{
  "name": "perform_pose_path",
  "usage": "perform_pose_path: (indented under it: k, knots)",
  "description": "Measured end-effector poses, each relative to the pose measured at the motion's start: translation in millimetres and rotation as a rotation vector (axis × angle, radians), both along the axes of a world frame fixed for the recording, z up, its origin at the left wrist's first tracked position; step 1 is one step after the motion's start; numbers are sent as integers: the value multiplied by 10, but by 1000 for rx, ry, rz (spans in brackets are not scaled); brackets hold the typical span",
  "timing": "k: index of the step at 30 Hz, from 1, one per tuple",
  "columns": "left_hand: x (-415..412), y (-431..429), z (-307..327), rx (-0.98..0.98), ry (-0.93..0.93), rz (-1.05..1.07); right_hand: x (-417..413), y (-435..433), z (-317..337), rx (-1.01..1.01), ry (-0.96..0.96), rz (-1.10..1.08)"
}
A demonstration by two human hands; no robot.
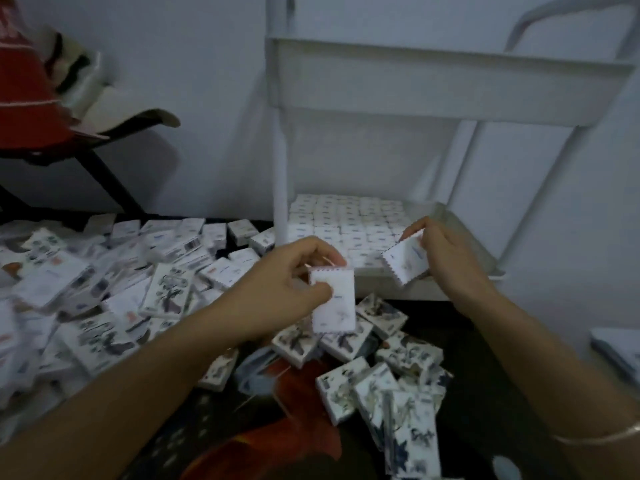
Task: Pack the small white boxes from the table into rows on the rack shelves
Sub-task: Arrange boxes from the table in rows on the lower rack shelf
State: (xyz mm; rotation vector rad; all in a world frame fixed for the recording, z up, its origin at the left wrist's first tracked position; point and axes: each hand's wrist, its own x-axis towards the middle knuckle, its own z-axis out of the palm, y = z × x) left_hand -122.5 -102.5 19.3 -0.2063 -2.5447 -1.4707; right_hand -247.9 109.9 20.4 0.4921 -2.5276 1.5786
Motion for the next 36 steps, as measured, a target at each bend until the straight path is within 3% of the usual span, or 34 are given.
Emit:
perform_pose_path:
  k: [5, 9, 14, 19, 21, 30, 36]
  knots:
    - [-852, 252, 166, 98, 155, 128, -743, 252, 121, -170, -183, -146]
    - [-1644, 315, 227, 139, 241, 231, -1258, 179, 50, 62, -123, -112]
    - [-2443, 229, 88, 97, 240, 392, -1771, -79, -4, 105, -259, -107]
    - [-2875, 229, -86, 140, 376, 376, -2097, -209, 67, -172, -472, -124]
    - [-3006, 256, -133, 115, 392, 335, -2138, -231, 30, -193, -550, -143]
    - [-3473, 328, -160, -134, 180, 189, -2164, -170, -251, -32, -514, -102]
    - [-3552, 337, -128, -272, 93, 97, -2175, -154, -291, -101, -526, -82]
